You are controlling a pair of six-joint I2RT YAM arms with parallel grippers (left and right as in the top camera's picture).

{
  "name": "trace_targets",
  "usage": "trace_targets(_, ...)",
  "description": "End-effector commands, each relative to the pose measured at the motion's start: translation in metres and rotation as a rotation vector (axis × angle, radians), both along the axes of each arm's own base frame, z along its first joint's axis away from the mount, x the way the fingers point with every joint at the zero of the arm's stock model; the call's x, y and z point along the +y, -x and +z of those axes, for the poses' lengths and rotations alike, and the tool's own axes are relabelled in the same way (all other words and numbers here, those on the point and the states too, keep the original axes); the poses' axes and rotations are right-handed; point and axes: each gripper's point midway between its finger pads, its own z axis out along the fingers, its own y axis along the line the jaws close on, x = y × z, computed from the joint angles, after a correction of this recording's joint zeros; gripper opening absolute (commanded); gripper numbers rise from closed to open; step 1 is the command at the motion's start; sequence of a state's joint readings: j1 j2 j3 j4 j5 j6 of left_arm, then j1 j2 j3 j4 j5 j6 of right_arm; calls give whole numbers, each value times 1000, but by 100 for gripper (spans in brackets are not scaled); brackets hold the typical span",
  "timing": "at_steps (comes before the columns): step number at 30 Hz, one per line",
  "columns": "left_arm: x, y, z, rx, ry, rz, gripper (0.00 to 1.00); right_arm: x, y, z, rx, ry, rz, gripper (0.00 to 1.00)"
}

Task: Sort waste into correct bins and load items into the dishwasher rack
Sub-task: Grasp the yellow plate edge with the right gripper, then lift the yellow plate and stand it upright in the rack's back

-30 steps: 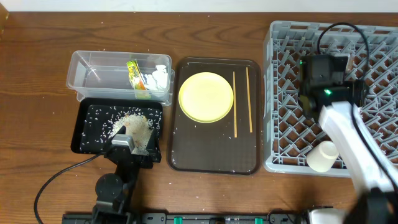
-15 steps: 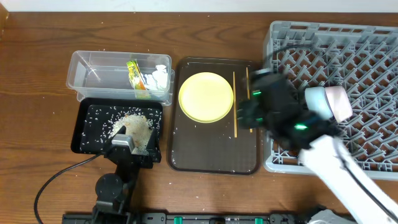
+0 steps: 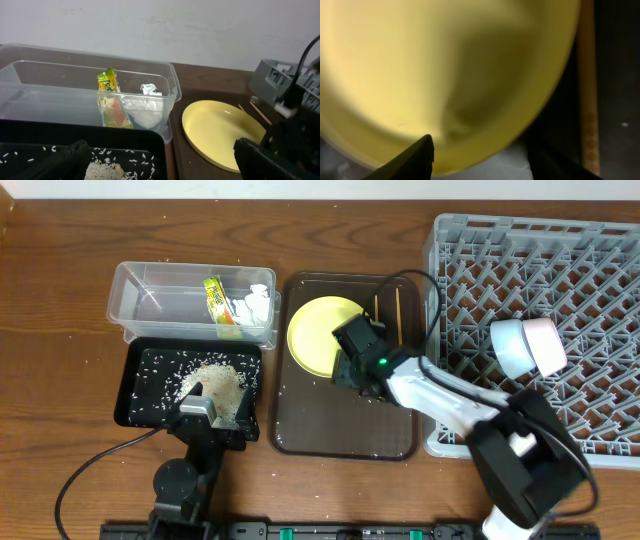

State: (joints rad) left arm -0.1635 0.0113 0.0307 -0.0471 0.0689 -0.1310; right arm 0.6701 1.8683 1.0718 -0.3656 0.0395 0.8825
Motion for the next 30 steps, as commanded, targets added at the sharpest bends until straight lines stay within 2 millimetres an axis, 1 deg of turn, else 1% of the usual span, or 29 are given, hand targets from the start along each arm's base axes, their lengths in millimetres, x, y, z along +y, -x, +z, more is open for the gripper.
trace_targets(1,0,0,-15,35,-3,-3,94,-5,5,-19,71,-18,-107,56)
trace_targets(2,0,0,-15,35,-3,-3,94,-7,5,-21,75,-14,-110,51)
trace_targets(4,0,0,-15,35,-3,-3,94,-10,3,-22,73,-9,-119,25)
trace_targets(5,0,0,-15,35,-3,-3,94,-11,1,-21,70,-9,-122,17)
trace_targets(7,0,0,-15,35,-3,-3,94,-13,-1,-16,56,-6,-102,5)
trace_targets(8,0,0,-15,35,-3,-3,94,-16,-3,-10,46,-3,-98,1)
trace_targets(10,0,0,-15,35,-3,-3,94,-24,-8,3,9,15,-95,1)
trace_targets(12,0,0,-15,35,-3,-3,94,-34,-14,25,-55,44,-79,1)
trace_targets(14,0,0,-15,35,-3,-3,94,-50,-23,57,-147,87,-61,1)
trace_targets(16,0,0,-15,35,-3,-3,94,-72,-32,96,-271,163,-38,1)
trace_targets(18,0,0,-15,35,-3,-3,94,-103,-40,138,-408,285,-44,1)
trace_targets(20,0,0,-15,35,-3,-3,95,-147,-43,188,-554,481,-116,1)
trace_targets(21,0,0,-15,35,-3,-3,95,-173,-40,216,-623,601,-186,1)
trace_targets(22,0,0,-15,35,-3,-3,94,-189,-38,233,-662,673,-236,1)
trace_targets(24,0,0,-15,35,-3,-3,94,-227,-29,275,-736,851,-357,1)
trace_targets(25,0,0,-15,35,-3,-3,94,-241,-26,291,-755,919,-401,1)
trace_targets(27,0,0,-15,35,-3,-3,94,-266,-24,313,-760,1025,-461,1)
trace_targets(29,0,0,-15,35,-3,-3,95,-289,-27,325,-746,1094,-510,1)
trace_targets(30,0,0,-15,35,-3,-3,94,-304,-29,329,-743,1114,-557,1)
